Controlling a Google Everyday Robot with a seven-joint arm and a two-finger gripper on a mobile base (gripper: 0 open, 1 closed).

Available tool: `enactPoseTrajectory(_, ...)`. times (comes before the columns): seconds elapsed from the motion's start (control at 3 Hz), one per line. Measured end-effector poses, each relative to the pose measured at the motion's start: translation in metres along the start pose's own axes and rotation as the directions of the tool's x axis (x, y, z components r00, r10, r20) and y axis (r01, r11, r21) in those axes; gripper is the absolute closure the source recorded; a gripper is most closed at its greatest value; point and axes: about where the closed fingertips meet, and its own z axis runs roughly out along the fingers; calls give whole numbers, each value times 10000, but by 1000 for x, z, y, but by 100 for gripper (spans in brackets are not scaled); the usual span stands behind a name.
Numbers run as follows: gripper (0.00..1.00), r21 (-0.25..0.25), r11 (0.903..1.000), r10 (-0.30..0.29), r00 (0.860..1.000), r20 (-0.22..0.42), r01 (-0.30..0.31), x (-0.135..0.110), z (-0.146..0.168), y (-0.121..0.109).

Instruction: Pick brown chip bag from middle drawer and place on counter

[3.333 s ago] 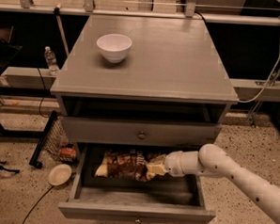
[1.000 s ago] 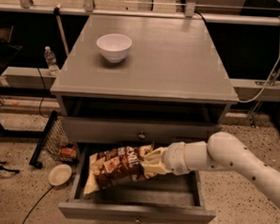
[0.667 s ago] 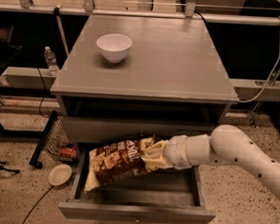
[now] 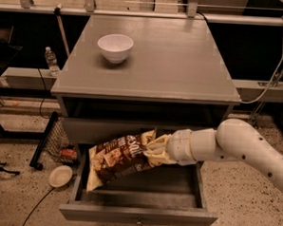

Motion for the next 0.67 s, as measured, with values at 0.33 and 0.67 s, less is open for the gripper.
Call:
enactPoseTrajectory(0.33,100,122,9998,-146,9997,196,144,-8,-5,-3)
enactPoseTrajectory(0.67,100,413,9968,-704,9962,518,683,-32,-26,-15)
